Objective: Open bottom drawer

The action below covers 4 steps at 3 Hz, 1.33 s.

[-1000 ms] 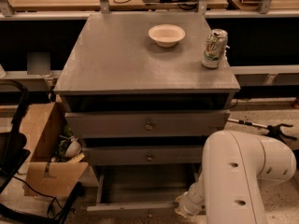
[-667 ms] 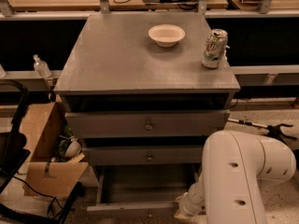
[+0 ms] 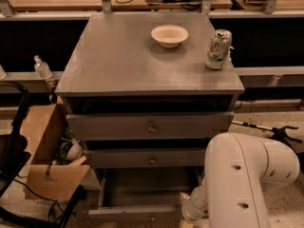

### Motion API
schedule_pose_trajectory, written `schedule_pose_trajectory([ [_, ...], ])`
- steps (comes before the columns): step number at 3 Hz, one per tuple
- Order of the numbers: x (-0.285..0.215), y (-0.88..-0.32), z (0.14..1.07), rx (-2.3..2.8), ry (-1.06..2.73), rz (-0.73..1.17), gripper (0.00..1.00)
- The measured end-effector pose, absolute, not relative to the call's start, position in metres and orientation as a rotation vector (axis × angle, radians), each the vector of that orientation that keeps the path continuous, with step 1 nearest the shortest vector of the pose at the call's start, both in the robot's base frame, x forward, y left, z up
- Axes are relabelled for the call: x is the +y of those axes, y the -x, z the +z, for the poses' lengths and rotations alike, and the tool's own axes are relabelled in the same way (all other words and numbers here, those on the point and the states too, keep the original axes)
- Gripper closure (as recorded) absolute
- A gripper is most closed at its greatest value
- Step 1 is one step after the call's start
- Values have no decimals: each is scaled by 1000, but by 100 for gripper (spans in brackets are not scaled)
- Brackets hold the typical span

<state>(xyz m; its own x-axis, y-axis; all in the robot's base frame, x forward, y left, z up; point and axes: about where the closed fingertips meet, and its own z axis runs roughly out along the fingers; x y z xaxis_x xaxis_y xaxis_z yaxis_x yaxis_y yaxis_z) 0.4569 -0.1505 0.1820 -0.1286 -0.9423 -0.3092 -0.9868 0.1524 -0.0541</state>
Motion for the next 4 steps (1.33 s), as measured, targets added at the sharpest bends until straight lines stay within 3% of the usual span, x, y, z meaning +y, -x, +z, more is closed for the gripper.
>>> schedule_pose_trajectory([
  [1, -150, -456, 182, 2162, 1870, 238, 3],
  [4, -146, -420, 174, 2277, 1875, 338, 95],
])
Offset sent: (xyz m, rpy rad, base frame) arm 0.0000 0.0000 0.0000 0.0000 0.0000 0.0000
